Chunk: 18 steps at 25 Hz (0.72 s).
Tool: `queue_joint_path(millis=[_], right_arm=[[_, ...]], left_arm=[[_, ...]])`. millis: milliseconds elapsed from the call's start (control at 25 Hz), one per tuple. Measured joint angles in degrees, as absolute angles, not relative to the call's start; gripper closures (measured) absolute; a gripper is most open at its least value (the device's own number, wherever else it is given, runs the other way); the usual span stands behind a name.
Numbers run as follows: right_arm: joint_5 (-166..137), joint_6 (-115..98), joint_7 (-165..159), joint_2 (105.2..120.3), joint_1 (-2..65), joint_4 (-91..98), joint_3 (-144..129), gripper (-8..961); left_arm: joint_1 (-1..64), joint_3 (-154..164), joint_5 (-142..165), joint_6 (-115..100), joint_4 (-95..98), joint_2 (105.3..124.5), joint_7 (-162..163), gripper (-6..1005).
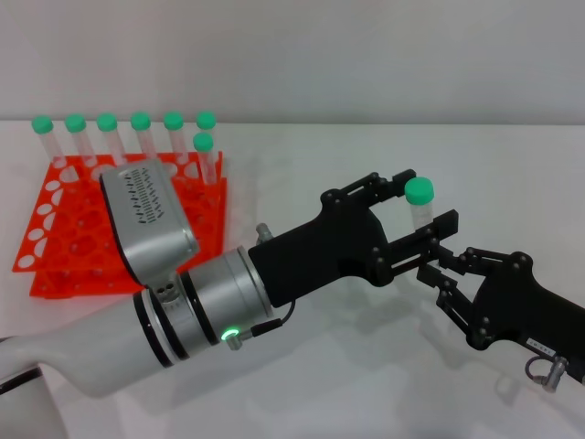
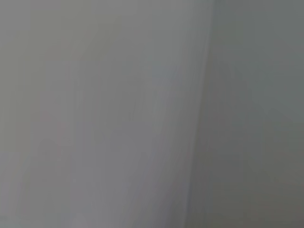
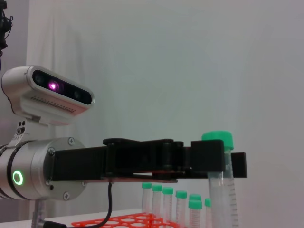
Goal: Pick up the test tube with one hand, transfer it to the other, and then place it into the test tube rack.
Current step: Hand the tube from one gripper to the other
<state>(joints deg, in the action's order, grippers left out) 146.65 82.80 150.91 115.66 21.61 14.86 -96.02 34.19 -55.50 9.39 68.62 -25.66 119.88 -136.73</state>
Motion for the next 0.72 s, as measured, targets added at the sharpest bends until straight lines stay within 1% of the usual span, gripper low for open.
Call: queue_joint_path(millis=[40, 240, 480, 720], right_arm=[[146.6, 82.8, 150.9, 115.63, 21.6, 14.9, -96.0, 765], [146.6, 82.8, 150.9, 115.62, 21.6, 14.8, -96.1, 765], [146.6, 82.8, 150.9, 115.67, 21.5, 14.7, -95.9, 766], [146.7, 82.5, 150.9, 115.65, 21.4, 14.6, -95.6, 766]], left_arm=[[34.3, -55.4, 9.4, 68.6, -25.7, 119.89, -136.7, 181], [34.4, -55.0, 9.4, 68.6, -25.7, 119.89, -137.0, 412], [34.3, -54.9, 9.1, 68.6, -25.7, 119.91, -137.4, 620], [34.3, -54.9, 9.0, 68.6, -25.7, 119.96, -137.7, 703]])
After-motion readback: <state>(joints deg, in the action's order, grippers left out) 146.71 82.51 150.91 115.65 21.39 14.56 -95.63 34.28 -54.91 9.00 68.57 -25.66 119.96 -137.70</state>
